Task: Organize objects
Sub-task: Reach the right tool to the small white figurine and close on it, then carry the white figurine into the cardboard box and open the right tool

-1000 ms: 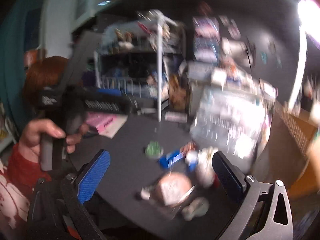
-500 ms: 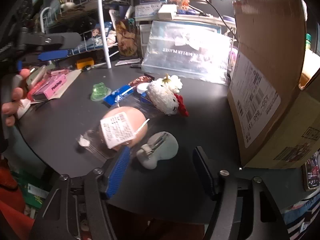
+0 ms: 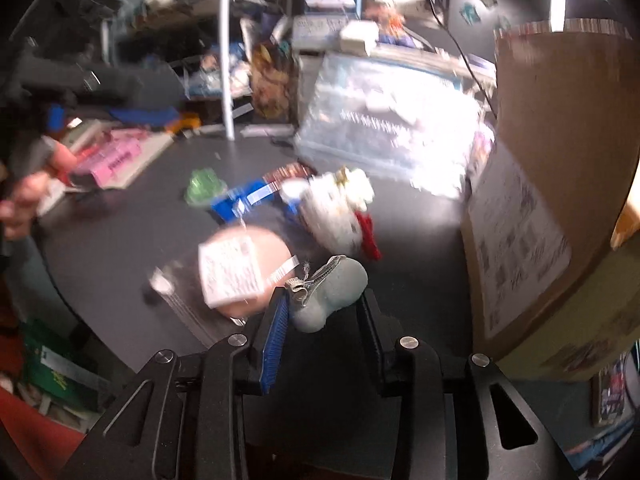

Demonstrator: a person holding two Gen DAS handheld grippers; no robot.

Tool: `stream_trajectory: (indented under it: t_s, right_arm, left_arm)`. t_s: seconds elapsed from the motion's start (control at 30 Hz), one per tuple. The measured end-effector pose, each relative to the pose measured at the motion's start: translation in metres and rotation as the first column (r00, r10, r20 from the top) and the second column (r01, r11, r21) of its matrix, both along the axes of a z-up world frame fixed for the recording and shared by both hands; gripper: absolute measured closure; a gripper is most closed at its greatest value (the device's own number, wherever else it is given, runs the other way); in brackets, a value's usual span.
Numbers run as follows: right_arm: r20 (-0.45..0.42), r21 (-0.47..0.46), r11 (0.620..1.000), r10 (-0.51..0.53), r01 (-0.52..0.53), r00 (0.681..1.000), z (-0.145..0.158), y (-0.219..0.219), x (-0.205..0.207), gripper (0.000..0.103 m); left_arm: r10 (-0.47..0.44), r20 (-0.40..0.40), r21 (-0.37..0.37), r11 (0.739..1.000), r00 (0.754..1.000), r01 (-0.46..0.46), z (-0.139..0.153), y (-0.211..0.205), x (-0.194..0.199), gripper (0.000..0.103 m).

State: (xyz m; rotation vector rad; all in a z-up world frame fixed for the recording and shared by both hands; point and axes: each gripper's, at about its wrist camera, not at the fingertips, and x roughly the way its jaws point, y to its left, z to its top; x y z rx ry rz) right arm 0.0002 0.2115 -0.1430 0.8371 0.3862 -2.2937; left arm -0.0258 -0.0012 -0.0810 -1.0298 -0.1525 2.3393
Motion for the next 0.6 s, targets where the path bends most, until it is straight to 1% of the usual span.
stream_trajectory:
  t_s: [0.07, 0.13, 0.17, 0.2, 0.3, 0.33, 0.37, 0.43, 0.5, 0.57, 0.6]
  right_arm:
    - [-0.018, -0.020, 0.999, 0.044, -0.045, 0.999, 0.012, -0.005, 0.000, 0.072]
    - [-0.033, -0.056, 0.992, 0.115, -0.117, 0.993, 0.030, -0.015, -0.003, 0.072]
    - [-0.032, -0.080, 0.984, 0.155, -0.157, 0.987, 0.041, -0.021, -0.005, 0.072]
    - [-0.034, -0.111, 0.973, 0.202, -0.205, 0.979, 0.053, -0.027, -0.008, 0.072]
    - [-0.065, -0.154, 0.941, 0.295, -0.302, 0.953, 0.084, -0.044, -0.008, 0.072]
    - [-0.080, -0.155, 0.934, 0.312, -0.321, 0.947, 0.092, -0.047, -0.007, 0.072]
    - [-0.096, -0.155, 0.929, 0.324, -0.335, 0.941, 0.100, -0.049, -0.006, 0.072]
    - [-0.116, -0.160, 0.924, 0.332, -0.348, 0.936, 0.113, -0.049, -0.003, 0.072]
    - [-0.137, -0.168, 0.919, 0.336, -0.356, 0.932, 0.125, -0.047, -0.001, 0.072]
    - [-0.160, -0.156, 0.923, 0.327, -0.351, 0.932, 0.133, -0.043, -0.001, 0.072]
    - [-0.173, -0.151, 0.926, 0.321, -0.347, 0.931, 0.137, -0.040, -0.001, 0.072]
  left_arm:
    - [-0.046, 0.009, 0.012, 0.999, 0.999, 0.046, 0.009, 0.004, -0.003, 0.008]
    - [-0.057, 0.009, 0.006, 0.998, 0.998, 0.057, 0.021, 0.005, -0.004, 0.021]
    - [-0.056, 0.009, 0.007, 0.998, 0.998, 0.056, 0.028, 0.004, -0.003, 0.024]
    - [-0.059, 0.007, 0.017, 0.998, 0.998, 0.059, 0.035, 0.002, -0.002, 0.031]
    - [-0.064, 0.002, 0.059, 0.996, 0.998, 0.064, 0.056, -0.006, -0.001, 0.045]
    - [-0.065, -0.006, 0.060, 0.996, 0.998, 0.066, 0.063, -0.006, 0.000, 0.050]
    - [-0.069, -0.015, 0.052, 0.996, 0.997, 0.070, 0.069, -0.005, 0.001, 0.052]
    - [-0.077, -0.018, 0.043, 0.996, 0.997, 0.078, 0.079, -0.001, -0.001, 0.064]
    - [-0.091, -0.019, 0.055, 0.994, 0.996, 0.092, 0.089, 0.006, -0.004, 0.068]
    - [-0.101, -0.033, 0.047, 0.994, 0.994, 0.102, 0.098, 0.016, -0.007, 0.069]
    - [-0.104, -0.037, 0.041, 0.994, 0.994, 0.106, 0.103, 0.023, -0.009, 0.074]
